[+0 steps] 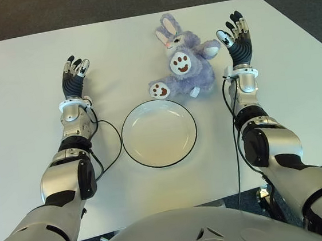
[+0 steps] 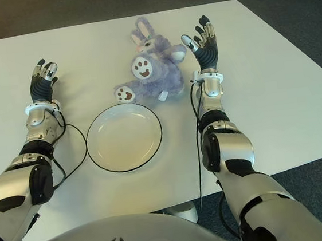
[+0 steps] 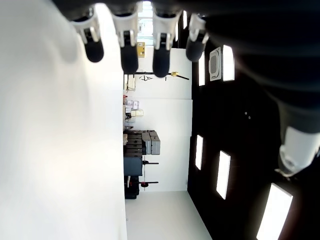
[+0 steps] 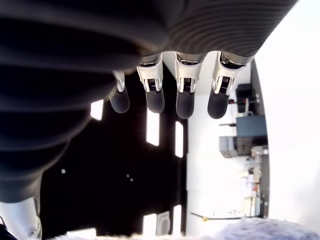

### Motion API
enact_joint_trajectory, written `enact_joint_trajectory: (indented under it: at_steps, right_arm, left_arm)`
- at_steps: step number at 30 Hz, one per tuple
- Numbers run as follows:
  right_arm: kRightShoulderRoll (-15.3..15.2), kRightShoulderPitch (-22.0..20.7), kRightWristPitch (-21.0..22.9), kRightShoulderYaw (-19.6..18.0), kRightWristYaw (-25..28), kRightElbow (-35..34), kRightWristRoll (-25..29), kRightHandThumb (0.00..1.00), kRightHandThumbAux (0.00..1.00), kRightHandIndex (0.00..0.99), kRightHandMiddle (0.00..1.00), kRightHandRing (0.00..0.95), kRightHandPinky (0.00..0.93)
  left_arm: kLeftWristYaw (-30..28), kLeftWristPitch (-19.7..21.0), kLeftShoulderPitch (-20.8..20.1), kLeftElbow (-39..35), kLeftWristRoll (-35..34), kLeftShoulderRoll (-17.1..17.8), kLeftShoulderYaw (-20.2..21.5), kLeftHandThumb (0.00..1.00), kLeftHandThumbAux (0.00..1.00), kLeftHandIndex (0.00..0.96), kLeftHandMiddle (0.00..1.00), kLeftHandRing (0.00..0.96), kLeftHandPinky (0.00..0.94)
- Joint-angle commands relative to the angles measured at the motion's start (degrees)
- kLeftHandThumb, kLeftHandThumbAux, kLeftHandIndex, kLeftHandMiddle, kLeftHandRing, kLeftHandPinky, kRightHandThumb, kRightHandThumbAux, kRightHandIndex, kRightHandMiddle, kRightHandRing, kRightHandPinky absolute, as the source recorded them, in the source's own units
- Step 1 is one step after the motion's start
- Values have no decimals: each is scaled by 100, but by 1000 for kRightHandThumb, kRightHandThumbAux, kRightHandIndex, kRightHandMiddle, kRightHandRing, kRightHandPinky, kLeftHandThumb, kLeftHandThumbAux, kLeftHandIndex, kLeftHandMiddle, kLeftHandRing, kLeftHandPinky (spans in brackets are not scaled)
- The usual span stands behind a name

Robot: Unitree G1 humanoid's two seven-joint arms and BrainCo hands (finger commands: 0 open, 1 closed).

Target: Put the doll into the plate.

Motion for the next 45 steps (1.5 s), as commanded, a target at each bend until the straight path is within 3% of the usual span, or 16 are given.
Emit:
enact_joint_trajectory:
  at_steps: [1,23,45]
  right_arm:
    - [36,-83,-46,13,-17,-14,49,49,630,49,75,80,104]
    - [5,-89,-143,77,-67,-357,49,32,607,47,57,60,95]
    - [-9,65,-589,189,102,-794,11,35,575,77,80,81,106]
  left_arm:
    - [-46,289,421,319,-23,-150,10,0,515,68,138,110,67]
    - [1,293,424,303,3,-156,-4,0,513,65,147,114,44]
    - [-2,295,423,286,10,-165,-27,0,523,92,164,119,32]
